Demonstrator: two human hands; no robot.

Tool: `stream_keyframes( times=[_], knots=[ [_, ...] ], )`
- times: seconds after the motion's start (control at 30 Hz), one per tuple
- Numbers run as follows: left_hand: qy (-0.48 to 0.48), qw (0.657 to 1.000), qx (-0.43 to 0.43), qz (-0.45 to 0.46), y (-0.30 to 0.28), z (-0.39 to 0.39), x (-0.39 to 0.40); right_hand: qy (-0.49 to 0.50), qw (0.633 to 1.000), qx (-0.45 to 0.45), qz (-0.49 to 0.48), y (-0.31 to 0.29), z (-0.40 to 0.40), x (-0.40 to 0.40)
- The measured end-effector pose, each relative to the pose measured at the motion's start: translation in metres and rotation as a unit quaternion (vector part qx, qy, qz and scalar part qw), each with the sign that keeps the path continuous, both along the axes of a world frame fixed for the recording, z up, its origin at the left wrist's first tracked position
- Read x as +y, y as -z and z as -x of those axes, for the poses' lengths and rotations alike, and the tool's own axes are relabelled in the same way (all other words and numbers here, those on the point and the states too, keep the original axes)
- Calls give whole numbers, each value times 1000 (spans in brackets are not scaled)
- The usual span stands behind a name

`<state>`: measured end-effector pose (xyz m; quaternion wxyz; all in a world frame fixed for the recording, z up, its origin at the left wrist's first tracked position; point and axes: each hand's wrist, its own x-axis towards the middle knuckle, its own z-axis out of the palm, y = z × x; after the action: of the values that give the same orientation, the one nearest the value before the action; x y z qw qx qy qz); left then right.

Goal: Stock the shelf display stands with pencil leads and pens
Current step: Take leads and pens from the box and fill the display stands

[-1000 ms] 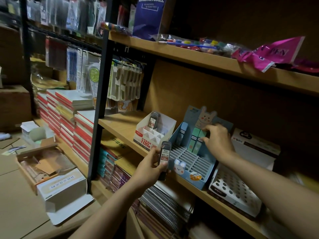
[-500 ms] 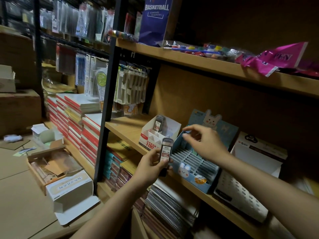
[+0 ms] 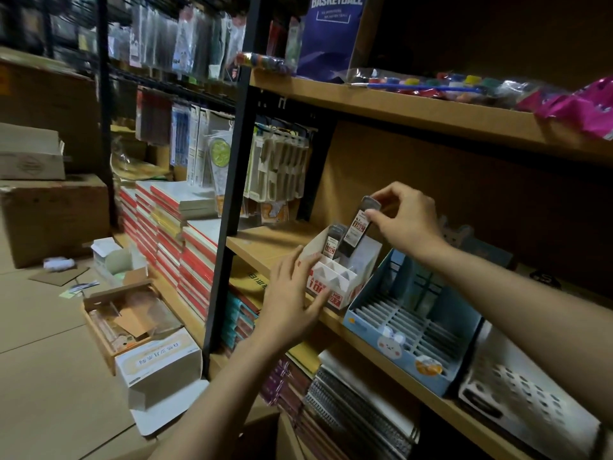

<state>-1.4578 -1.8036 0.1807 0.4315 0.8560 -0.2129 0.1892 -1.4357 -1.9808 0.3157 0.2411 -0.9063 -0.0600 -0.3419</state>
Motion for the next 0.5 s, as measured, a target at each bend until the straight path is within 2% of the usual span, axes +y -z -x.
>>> stream_keyframes(
  times=[0.1,0.2,0.5],
  knots=[
    [23,997,7,-75,-3,-14,-3,9,1000,-7,4,6,-24,7],
    [35,993,16,-115,5,-23,-6,14,1000,-7,5,18,-42,14],
    [73,995,5,-71,24,-30,-5,31,996,9,84,40,-65,18]
  ],
)
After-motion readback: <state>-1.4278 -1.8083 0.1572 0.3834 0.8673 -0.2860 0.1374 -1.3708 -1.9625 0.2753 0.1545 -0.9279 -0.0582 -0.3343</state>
